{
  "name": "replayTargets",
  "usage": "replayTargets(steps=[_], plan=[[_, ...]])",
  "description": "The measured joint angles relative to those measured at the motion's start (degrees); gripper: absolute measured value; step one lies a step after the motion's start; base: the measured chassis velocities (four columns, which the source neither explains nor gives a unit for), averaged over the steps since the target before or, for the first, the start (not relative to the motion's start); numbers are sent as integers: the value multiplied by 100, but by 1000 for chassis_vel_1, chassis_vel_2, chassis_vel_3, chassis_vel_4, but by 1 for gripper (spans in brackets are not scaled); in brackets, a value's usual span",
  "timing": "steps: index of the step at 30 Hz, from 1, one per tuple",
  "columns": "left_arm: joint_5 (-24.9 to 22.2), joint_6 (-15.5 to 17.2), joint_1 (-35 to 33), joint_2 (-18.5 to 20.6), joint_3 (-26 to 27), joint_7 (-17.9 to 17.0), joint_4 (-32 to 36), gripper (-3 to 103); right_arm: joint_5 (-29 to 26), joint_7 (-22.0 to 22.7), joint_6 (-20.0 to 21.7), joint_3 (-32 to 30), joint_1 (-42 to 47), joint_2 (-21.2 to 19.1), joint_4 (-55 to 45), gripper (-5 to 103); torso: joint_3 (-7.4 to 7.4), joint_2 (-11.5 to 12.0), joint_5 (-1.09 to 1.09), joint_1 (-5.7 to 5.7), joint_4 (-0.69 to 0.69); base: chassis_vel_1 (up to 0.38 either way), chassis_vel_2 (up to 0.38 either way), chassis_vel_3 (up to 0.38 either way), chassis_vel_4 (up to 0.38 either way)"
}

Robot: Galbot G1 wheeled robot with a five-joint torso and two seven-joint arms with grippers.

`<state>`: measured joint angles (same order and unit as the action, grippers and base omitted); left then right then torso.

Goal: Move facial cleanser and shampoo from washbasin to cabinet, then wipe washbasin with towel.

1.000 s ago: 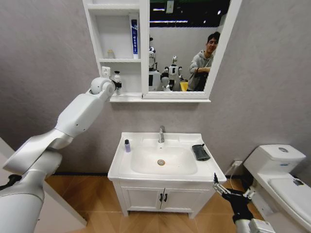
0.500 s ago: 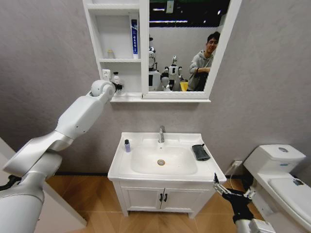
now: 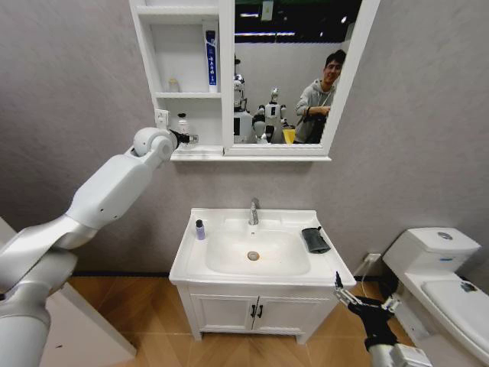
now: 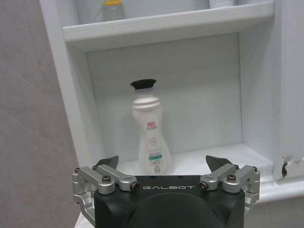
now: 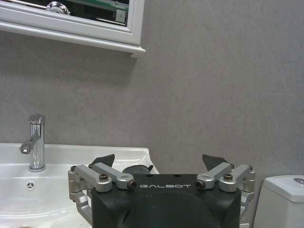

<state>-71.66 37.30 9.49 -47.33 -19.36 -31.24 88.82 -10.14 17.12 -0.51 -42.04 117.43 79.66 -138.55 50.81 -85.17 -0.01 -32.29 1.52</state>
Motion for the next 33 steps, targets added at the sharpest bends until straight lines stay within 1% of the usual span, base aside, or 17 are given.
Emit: replayTargets(steps=[2, 6, 8, 9, 11, 12, 14, 15, 16, 17, 20, 23, 24, 26, 27, 29, 33], plan=[[-68, 14, -280, 316, 172, -159, 404, 100, 5, -5, 0, 4, 2, 0, -11, 100, 0, 0, 0, 0, -2, 0, 0, 0, 0], [-189, 20, -618, 566, 382, -317, 825, 100, 15, -11, 0, 8, 16, -1, -27, 100, 0, 0, -1, 0, -1, 0, 0, 0, 0], [-283, 19, -1346, 943, 818, -477, 1570, 100, 22, -16, 0, 5, 58, -8, -58, 100, 0, 0, 0, 0, 0, 0, 0, 0, 0], [-283, 19, -1346, 943, 818, -477, 1570, 100, 22, -16, 0, 5, 58, -8, -58, 100, 0, 0, 0, 0, 0, 0, 0, 0, 0], [-243, -21, -2199, 1256, 1379, -516, 2151, 100, 24, -18, 0, -7, 87, -22, -81, 100, 0, 0, 0, 0, -1, 0, 0, 0, 0], [-243, -21, -2199, 1256, 1379, -516, 2151, 100, 24, -18, 0, -7, 87, -22, -81, 100, 0, 0, 0, 0, -1, 0, 0, 0, 0], [-82, -165, -3096, 1453, 1865, -468, 2520, 100, 36, -29, 0, -4, 103, -23, -80, 100, -1, -1, 0, 1, -2, 0, 0, 0, 0], [-82, -165, -3096, 1453, 1865, -468, 2520, 100, 36, -29, 0, -4, 103, -23, -80, 100, -1, -1, 0, 1, -2, 0, 0, 0, 0], [117, -331, -3815, 1501, 2153, -396, 2707, 100, 55, -51, 7, 26, 103, -11, -45, 100, 0, 0, -1, 1, -2, 0, 0, 0, 0], [336, -515, -4364, 1490, 2357, -320, 2833, 100, 74, -78, 19, 56, 103, 7, -13, 100, 0, 0, -2, 1, -3, 0, 0, 0, 0], [584, -756, -4795, 1431, 2487, -241, 2907, 100, 93, -94, 31, 89, 106, 24, 7, 100, 0, -1, 2, 1, -1, 0, 0, 0, 0], [1361, -1485, -5829, 1056, 2641, -2, 2896, 100, 203, -142, 26, 131, 76, 22, 68, 100, 0, 0, 0, 1, 1, 0, 0, 0, 0], [1361, -1485, -5829, 1056, 2641, -2, 2896, 100, 203, -142, 26, 131, 76, 22, 68, 100, 0, 0, 0, 1, 1, 0, 0, 0, 0], [1786, -1785, -6346, 780, 2652, 120, 2809, 100, 263, -174, 11, 133, 28, 20, 125, 100, 1, 0, 2, 1, -1, 0, 0, 0, 0], [1786, -1785, -6346, 780, 2652, 120, 2809, 100, 263, -174, 11, 133, 28, 20, 125, 100, 1, 0, 2, 1, -1, 0, 0, 0, 0], [2154, -2026, -6648, 494, 2629, 235, 2674, 100, 299, -183, -7, 145, 32, 50, 160, 100, 0, 0, 2, 1, -1, 0, 0, 0, 0], [2388, -2209, -6754, 242, 2545, 414, 2501, 100, 346, -189, -39, 175, 69, 105, 171, 100, 0, 0, 1, 1, 0, 0, 0, 0, 0]])
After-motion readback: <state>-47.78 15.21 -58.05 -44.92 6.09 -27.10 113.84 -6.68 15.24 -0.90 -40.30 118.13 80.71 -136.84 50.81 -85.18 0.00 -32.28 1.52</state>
